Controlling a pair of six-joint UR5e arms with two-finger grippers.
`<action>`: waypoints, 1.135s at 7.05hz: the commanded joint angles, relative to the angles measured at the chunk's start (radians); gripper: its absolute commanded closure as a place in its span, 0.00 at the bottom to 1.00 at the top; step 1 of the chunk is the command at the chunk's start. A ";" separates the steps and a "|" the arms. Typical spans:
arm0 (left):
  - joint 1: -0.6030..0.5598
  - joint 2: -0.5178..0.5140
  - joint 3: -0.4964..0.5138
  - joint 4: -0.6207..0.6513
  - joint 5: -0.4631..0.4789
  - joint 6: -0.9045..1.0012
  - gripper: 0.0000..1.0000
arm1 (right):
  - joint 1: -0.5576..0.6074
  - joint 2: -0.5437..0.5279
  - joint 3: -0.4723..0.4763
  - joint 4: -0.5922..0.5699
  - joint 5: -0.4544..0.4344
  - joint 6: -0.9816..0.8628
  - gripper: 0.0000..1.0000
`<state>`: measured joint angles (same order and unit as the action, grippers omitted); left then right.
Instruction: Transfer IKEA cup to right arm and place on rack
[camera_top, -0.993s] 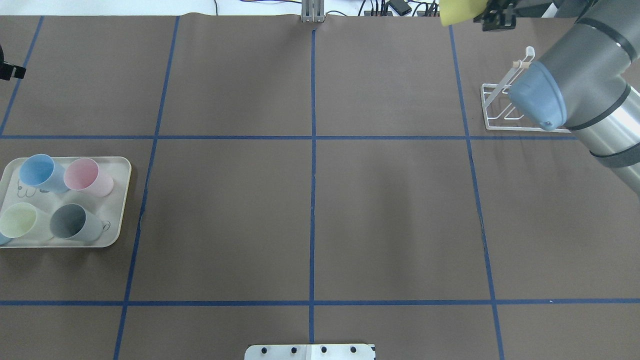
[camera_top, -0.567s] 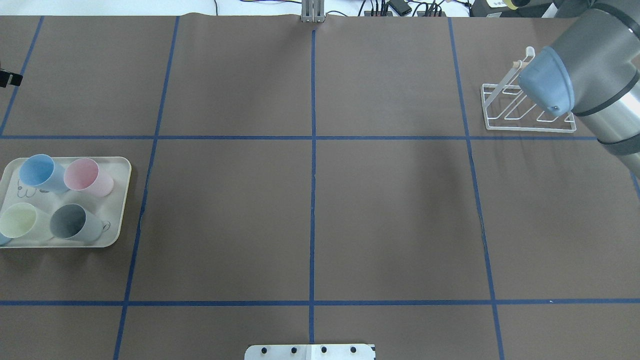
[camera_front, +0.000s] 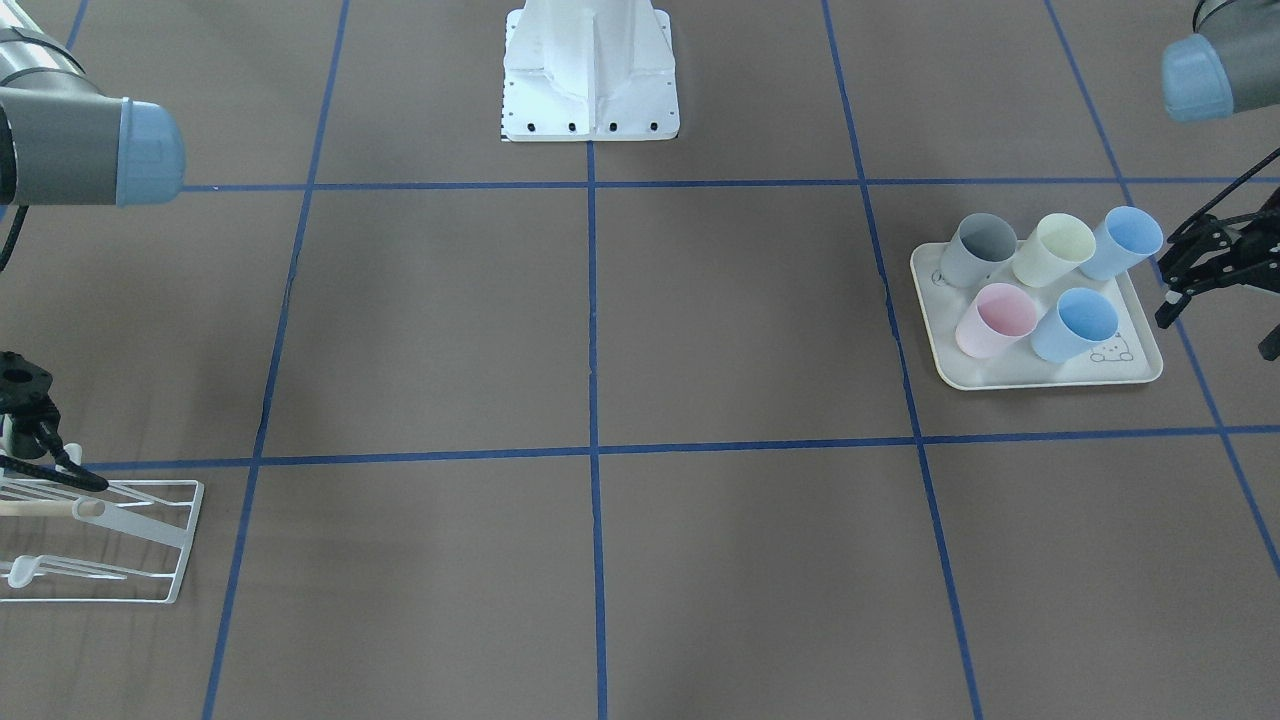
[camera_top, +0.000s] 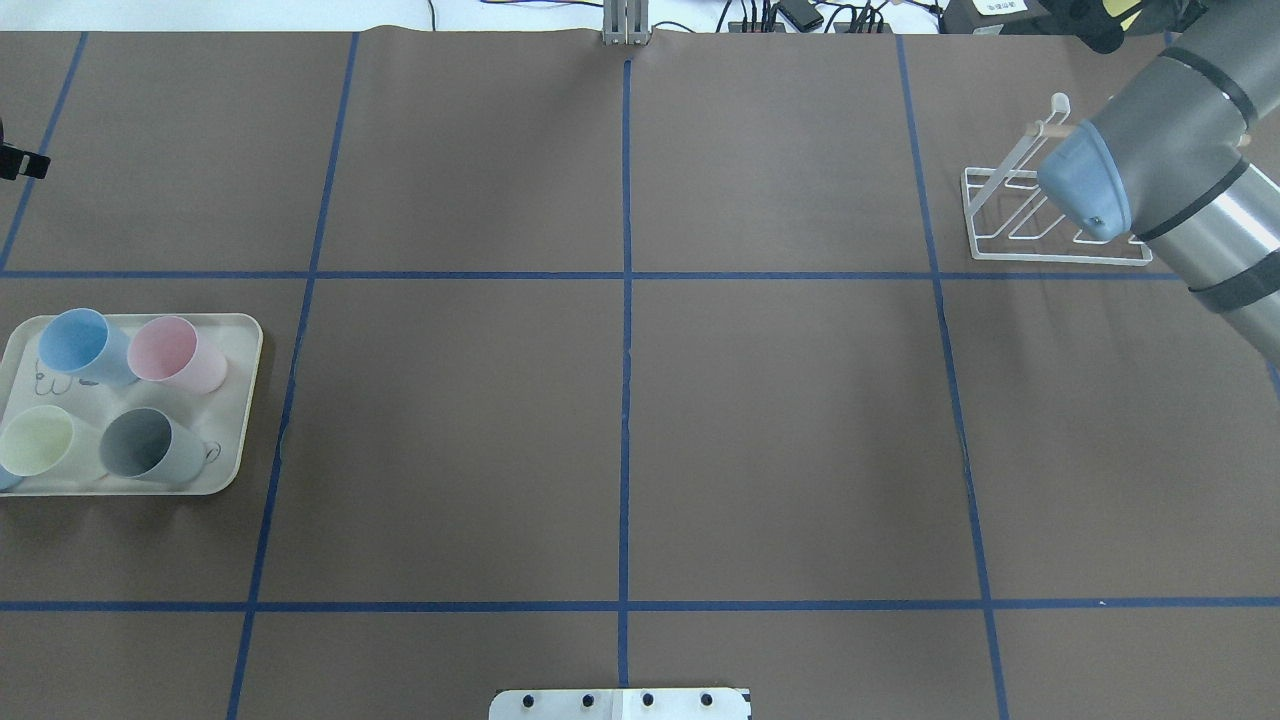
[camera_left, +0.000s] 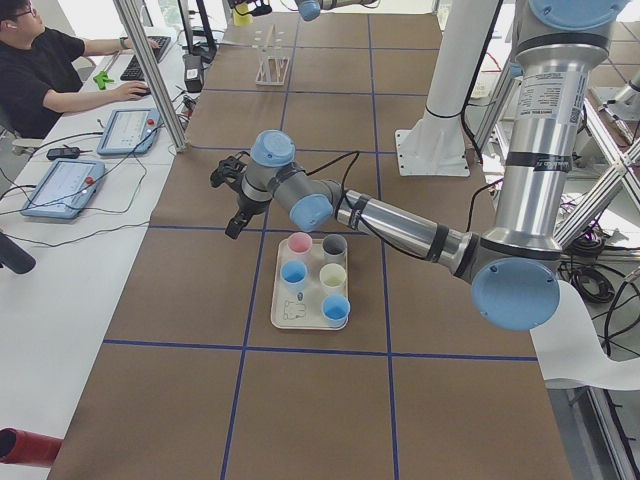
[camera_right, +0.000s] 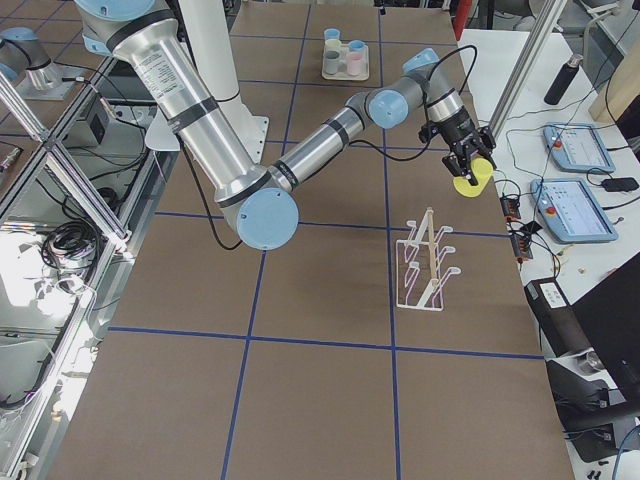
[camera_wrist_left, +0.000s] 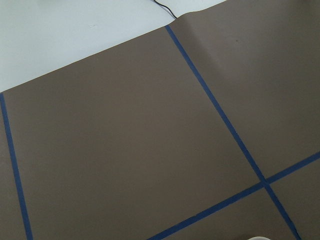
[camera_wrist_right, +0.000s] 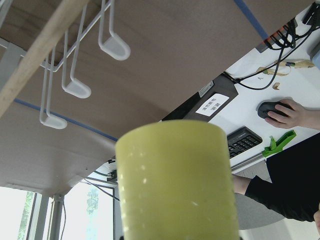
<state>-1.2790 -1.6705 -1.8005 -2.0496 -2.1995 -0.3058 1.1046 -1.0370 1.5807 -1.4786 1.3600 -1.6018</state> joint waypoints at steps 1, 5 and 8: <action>0.001 0.000 0.000 -0.004 0.000 -0.015 0.00 | 0.000 -0.083 -0.115 0.266 -0.010 -0.004 0.69; 0.001 -0.002 0.003 -0.008 0.000 -0.016 0.00 | -0.031 -0.115 -0.133 0.279 -0.007 0.008 0.65; 0.001 0.000 0.001 -0.008 0.000 -0.018 0.00 | -0.045 -0.127 -0.116 0.270 -0.002 -0.001 0.61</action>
<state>-1.2778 -1.6717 -1.7981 -2.0570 -2.1997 -0.3235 1.0628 -1.1603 1.4544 -1.2028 1.3540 -1.5969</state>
